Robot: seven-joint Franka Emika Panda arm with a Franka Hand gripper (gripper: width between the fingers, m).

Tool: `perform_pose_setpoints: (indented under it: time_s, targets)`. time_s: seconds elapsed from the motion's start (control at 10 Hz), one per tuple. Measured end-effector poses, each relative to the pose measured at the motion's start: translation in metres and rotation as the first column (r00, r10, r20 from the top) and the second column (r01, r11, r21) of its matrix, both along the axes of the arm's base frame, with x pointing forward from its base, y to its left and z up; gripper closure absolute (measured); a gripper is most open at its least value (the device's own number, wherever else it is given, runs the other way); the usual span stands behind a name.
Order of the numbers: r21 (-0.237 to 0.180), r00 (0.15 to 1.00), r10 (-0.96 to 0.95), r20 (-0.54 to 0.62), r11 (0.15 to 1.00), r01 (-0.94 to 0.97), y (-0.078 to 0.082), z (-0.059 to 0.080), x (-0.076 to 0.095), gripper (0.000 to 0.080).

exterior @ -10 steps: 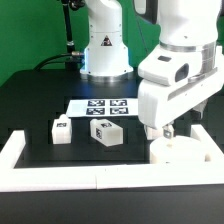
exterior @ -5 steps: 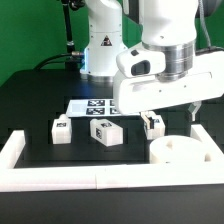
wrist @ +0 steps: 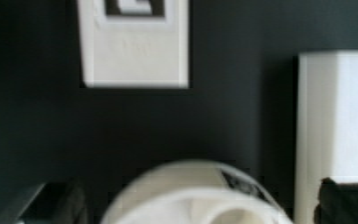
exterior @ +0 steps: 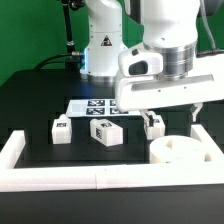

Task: Assemble stool

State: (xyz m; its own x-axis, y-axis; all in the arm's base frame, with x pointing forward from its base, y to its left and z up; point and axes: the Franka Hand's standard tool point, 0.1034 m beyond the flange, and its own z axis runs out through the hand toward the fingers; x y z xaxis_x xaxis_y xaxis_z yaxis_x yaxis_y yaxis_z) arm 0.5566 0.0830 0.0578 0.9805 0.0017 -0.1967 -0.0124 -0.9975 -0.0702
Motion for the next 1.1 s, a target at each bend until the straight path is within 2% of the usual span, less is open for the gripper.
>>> perform_pose_setpoints:
  time_s: [0.1,0.2,0.3,0.6,0.8,0.9,1.1]
  targets:
    - [-0.01,1.0,0.007,0.002,1.0,-0.007,0.002,-0.001,-0.001,0.015]
    - [0.006,1.0,0.028,-0.015,1.0,-0.028,-0.004,-0.009,-0.007,0.015]
    - [0.043,0.998,0.027,-0.064,0.999,-0.025,-0.009,-0.011,-0.012,0.015]
    - [0.06,0.955,0.055,-0.293,0.997,-0.039,-0.007,-0.013,-0.02,0.015]
    - [0.043,0.869,0.085,-0.487,0.996,-0.073,-0.019,-0.022,-0.033,0.015]
    - [0.036,0.818,0.082,-0.569,0.997,-0.075,-0.018,-0.024,-0.034,0.015]
    - [0.052,0.776,0.079,-0.626,0.997,-0.059,-0.019,-0.029,-0.032,0.015]
